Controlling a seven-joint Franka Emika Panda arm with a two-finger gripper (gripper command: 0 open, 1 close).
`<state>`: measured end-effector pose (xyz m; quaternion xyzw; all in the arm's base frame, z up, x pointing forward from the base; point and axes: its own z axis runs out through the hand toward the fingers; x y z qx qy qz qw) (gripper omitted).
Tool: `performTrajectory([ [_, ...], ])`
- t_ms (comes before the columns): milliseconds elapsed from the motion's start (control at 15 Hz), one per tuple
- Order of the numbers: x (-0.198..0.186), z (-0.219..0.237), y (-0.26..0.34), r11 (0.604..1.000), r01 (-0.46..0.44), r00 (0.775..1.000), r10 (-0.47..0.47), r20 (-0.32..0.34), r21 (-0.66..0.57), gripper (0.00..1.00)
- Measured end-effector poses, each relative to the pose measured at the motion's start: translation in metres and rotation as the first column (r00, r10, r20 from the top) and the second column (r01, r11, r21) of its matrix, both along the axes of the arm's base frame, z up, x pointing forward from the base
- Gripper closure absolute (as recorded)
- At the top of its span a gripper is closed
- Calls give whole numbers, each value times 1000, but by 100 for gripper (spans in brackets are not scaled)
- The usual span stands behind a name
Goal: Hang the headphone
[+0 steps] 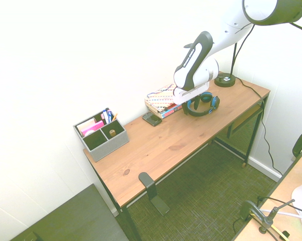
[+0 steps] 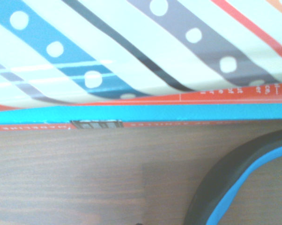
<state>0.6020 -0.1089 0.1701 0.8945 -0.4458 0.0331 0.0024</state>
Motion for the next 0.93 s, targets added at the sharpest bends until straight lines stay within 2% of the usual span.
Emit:
performTrajectory([
  [933,-1,-3,2,1000,-4,1000,4,-16,-11,100],
])
